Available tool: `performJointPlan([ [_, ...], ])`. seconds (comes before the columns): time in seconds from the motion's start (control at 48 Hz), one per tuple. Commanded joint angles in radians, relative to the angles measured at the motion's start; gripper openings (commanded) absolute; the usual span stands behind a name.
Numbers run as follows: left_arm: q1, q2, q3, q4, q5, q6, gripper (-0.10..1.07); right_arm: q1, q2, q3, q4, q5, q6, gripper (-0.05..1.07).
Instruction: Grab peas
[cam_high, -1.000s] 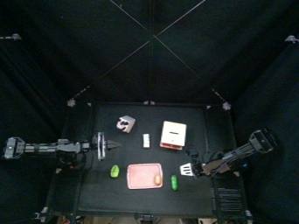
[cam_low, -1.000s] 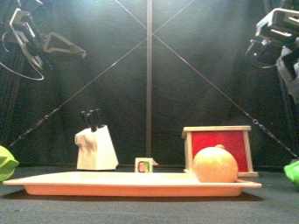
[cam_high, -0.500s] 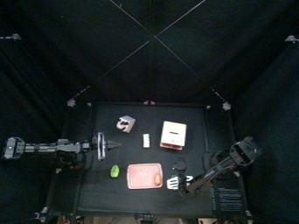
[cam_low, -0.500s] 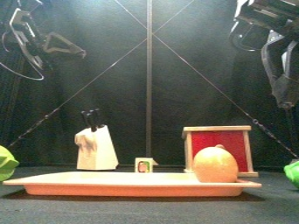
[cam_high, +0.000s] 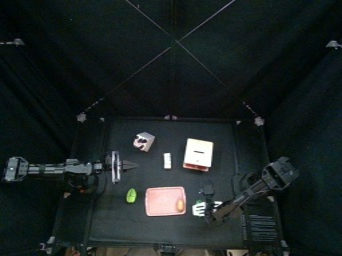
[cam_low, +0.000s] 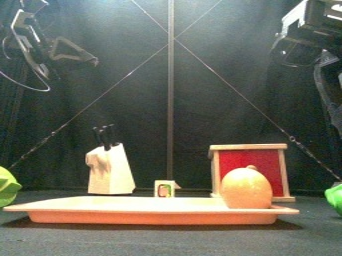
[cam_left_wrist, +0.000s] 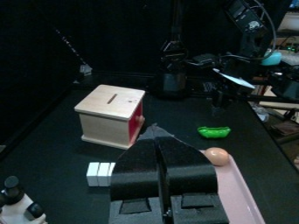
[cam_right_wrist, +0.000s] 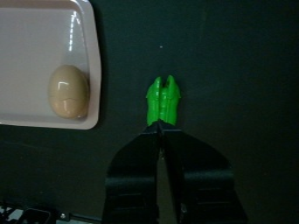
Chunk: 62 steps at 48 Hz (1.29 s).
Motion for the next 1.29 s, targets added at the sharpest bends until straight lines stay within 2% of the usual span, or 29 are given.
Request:
performJointPlan([
  [0.0,0.0,0.003,-0.018,-0.002,-0.009,0.002,-0.01,0.002,-0.015,-0.003,-0.003,-0.012,-0.005,0.44],
  [0.292,0.0,0.003,-0.015,-0.002,-0.005,0.002,-0.01,-0.005,-0.009,0.029,-0.008,-0.052,-0.003,0.73],
  [0.458,0.002,0.003,-0.014,-0.002,-0.005,0.002,-0.01,-0.006,0.012,0.034,-0.014,-0.089,-0.008,0.83],
  [0.771,0.002,0.002,-0.012,-0.002,-0.005,0.002,-0.01,-0.009,0.046,0.084,-0.029,-0.215,-0.006,0.84],
  [1.271,0.005,0.003,-0.008,-0.002,-0.005,0.002,-0.01,-0.035,0.092,0.094,-0.031,-0.25,-0.008,0.85],
])
